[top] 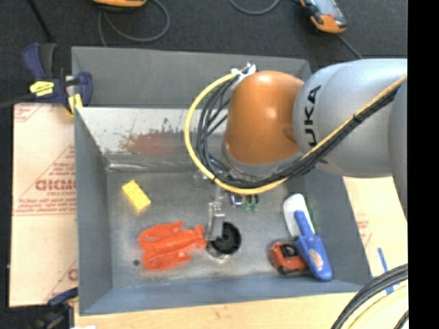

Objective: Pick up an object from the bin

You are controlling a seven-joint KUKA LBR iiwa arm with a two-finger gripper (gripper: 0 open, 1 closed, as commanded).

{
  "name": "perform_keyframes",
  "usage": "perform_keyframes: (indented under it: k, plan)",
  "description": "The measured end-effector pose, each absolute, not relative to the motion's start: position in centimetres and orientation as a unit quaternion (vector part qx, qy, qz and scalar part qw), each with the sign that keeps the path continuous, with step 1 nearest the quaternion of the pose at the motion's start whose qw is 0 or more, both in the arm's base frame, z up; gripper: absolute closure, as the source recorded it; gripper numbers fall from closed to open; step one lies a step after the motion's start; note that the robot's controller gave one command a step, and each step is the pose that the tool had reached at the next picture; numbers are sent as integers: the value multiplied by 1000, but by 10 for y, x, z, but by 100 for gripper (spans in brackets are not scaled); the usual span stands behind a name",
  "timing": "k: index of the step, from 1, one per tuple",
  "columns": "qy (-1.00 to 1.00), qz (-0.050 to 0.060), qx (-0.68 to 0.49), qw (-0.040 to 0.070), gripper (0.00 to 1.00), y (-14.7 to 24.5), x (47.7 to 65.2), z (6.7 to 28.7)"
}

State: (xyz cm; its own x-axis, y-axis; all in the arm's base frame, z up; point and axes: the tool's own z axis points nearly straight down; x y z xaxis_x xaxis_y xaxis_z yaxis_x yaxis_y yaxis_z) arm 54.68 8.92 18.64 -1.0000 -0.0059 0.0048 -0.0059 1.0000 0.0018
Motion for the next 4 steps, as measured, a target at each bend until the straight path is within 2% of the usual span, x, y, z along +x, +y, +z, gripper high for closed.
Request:
perform_keyframes:
  k: [1,2,3,4]
  plan:
    - [-1000,-1,2,-1,0,89,548,191]
    - [-1000,-2,-6,-4,0,120,525,128]
    - [-996,1,90,0,0,144,517,118]
    - [-1000,-1,19,-1,0,146,507,118]
